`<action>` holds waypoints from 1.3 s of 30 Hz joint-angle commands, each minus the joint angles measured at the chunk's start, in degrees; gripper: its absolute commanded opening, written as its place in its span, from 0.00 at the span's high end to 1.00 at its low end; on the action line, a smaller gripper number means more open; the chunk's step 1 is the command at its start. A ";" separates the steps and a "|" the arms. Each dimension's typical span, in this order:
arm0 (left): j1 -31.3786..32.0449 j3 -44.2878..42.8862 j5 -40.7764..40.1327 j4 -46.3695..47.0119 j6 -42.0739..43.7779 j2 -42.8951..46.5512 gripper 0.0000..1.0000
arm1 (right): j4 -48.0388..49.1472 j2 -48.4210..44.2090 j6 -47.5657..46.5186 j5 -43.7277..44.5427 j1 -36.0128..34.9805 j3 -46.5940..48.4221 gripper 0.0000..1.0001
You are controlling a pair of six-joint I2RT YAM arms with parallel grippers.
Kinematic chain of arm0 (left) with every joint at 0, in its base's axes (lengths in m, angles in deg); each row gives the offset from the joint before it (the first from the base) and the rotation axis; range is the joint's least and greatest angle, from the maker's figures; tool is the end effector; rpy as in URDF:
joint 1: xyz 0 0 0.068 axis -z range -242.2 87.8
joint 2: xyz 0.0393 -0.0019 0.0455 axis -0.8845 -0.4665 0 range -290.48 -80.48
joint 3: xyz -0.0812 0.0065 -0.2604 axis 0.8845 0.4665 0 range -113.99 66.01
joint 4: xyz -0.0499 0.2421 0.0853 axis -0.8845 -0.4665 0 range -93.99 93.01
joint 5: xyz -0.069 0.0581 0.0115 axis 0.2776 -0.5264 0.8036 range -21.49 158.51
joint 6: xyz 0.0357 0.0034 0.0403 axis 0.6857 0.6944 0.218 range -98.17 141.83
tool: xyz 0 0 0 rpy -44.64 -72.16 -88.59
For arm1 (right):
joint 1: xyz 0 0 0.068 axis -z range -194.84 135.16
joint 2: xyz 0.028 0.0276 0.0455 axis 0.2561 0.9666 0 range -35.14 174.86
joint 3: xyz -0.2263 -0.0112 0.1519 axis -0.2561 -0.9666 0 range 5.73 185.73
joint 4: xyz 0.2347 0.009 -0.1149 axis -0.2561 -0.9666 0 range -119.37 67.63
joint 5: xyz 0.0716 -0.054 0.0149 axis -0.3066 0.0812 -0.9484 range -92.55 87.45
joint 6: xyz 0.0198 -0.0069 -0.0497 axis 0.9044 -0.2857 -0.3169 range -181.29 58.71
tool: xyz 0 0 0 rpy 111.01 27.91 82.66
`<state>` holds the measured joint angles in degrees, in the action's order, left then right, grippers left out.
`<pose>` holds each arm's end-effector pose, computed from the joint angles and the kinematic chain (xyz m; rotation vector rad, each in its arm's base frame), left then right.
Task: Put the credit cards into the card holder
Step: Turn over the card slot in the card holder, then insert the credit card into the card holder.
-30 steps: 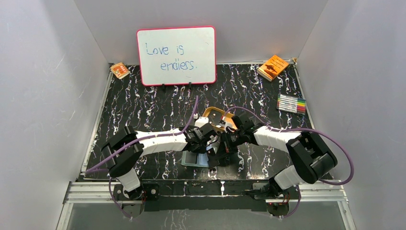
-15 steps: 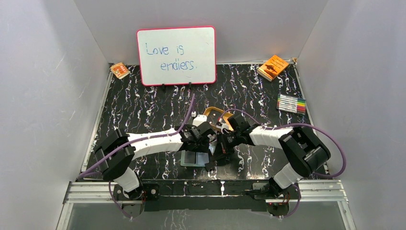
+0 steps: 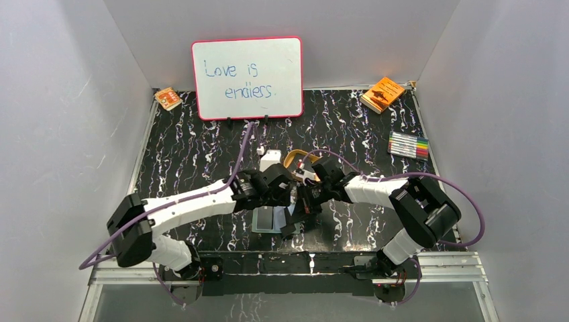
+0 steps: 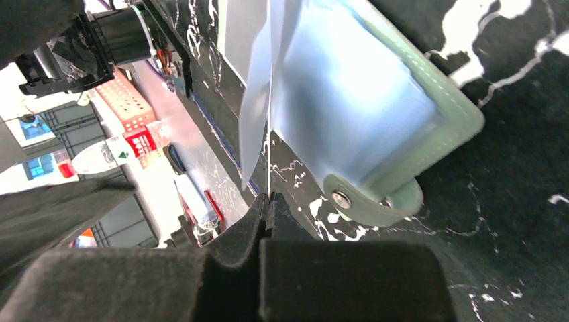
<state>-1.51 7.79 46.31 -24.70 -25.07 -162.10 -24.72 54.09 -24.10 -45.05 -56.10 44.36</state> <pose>0.1573 -0.2527 0.2491 0.1234 2.4117 -0.4069 0.1937 0.2019 0.1462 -0.4569 2.7404 1.4138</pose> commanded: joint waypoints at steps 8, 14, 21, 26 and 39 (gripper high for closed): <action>0.22 5.16 -5.19 -5.78 -5.24 11.71 0.34 | 4.63 4.10 2.30 2.31 -4.26 5.81 1.00; 0.22 8.86 -5.45 -4.85 -6.31 11.19 0.35 | 4.97 6.79 3.18 3.38 -5.82 7.92 1.00; -0.21 10.03 -7.46 -5.65 -7.89 6.98 0.42 | 1.02 0.40 3.84 7.47 -5.89 6.55 1.00; -1.07 11.60 -10.42 -8.45 -11.27 10.98 0.43 | 1.10 -5.17 7.14 11.12 -4.33 2.16 1.00; -10.82 23.10 -1.09 -6.84 -13.67 20.96 0.48 | 6.55 -0.21 10.95 6.60 -3.33 1.14 1.00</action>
<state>-10.65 29.23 42.53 -31.78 -38.10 -143.72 -21.81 52.87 -14.66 -36.42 -59.48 45.21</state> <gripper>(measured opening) 0.534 0.013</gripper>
